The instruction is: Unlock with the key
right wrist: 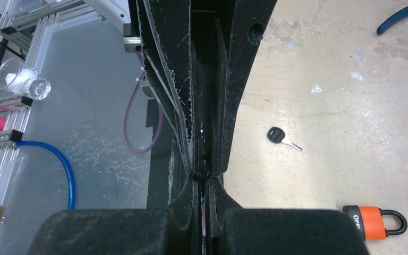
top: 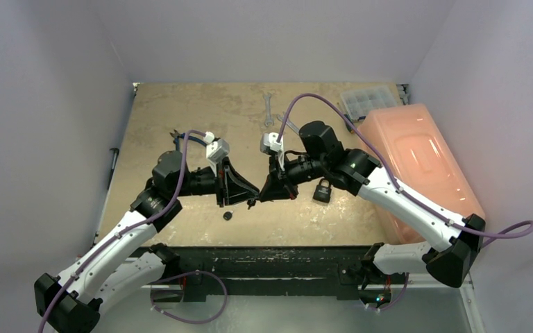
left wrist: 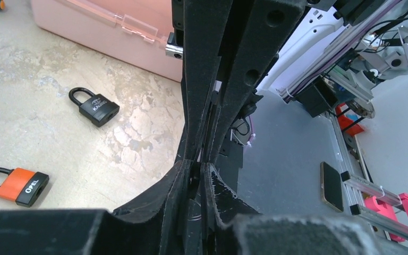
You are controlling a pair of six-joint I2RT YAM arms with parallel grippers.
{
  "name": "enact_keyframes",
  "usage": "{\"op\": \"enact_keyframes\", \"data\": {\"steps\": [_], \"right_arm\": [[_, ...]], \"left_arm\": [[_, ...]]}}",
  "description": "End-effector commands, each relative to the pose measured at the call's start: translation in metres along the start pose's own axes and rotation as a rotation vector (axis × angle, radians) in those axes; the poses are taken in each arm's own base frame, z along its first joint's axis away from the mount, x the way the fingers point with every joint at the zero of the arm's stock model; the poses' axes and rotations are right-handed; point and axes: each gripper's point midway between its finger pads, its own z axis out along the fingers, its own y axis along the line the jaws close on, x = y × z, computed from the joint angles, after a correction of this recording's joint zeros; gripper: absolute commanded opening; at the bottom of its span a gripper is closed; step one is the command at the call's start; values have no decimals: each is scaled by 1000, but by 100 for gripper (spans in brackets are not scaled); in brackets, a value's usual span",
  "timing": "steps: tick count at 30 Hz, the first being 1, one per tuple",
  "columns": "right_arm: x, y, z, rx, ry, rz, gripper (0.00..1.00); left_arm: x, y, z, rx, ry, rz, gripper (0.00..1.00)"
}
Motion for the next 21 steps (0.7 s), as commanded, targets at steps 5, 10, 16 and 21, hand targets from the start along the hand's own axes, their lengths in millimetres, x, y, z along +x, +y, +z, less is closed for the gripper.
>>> {"op": "enact_keyframes", "data": {"steps": [5, 10, 16, 21], "right_arm": [[-32, 5, -12, 4, -101, -54, 0], [-35, 4, -14, 14, -122, -49, 1], [-29, 2, -13, 17, -120, -34, 36], [-20, -1, -17, 47, -108, -29, 57]], "left_arm": [[-2, -1, 0, 6, -19, 25, 0], [-9, -4, -2, 4, -57, 30, 0], [-22, -7, -1, 11, -118, 21, 0], [-32, -10, -1, 7, -135, 43, 0]]}}
